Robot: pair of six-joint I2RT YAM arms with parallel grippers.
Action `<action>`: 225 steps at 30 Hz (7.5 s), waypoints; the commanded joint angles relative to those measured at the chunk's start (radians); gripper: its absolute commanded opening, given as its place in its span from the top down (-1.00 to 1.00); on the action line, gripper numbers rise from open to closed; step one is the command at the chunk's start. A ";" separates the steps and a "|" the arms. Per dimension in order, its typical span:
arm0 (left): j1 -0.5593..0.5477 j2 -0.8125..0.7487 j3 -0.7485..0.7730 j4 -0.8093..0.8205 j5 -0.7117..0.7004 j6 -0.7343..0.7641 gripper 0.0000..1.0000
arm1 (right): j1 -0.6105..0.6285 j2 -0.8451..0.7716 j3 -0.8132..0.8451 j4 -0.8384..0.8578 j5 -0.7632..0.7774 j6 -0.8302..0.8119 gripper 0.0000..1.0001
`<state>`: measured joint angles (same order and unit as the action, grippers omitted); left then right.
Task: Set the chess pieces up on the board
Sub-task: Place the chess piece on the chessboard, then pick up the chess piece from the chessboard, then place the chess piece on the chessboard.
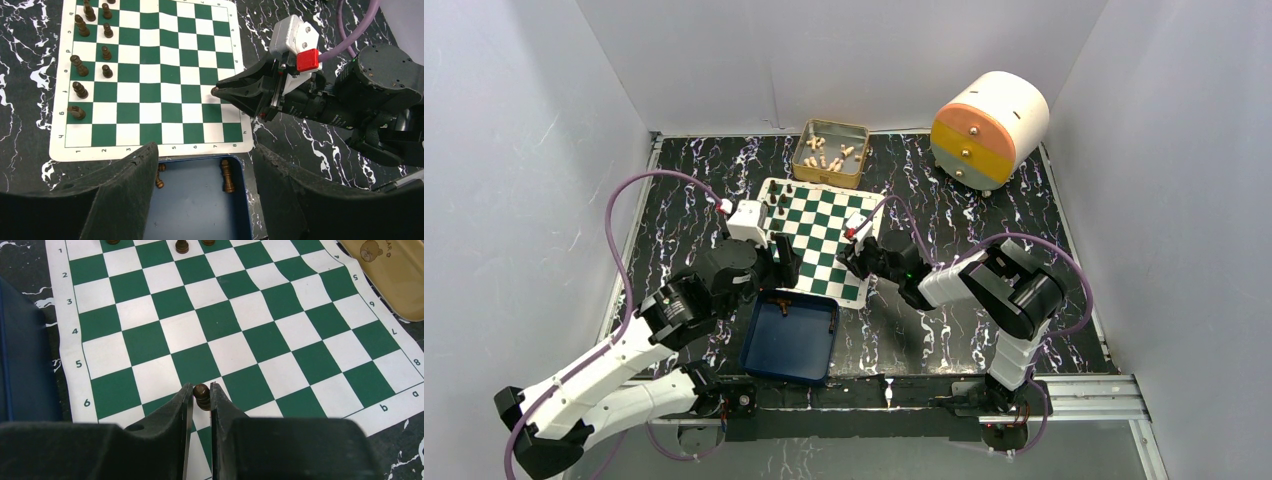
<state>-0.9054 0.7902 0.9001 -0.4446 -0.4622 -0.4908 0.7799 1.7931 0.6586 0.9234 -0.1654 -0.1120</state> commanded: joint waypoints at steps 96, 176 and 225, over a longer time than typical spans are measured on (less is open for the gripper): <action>0.000 -0.082 0.054 0.010 -0.054 0.099 -0.31 | -0.079 0.265 0.772 -1.427 -0.599 -1.034 0.41; 0.017 0.260 0.066 0.357 0.297 -0.424 0.88 | -0.182 -0.612 -0.013 -0.223 -0.628 0.288 0.65; 0.640 0.802 0.071 0.357 0.392 0.042 1.00 | -0.182 -0.822 0.056 -0.712 -0.258 0.334 -0.97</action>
<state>-0.2703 1.5803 0.9916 -0.1265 -0.0780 -0.4728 0.5995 0.9657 0.6525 0.1787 -0.4206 0.2016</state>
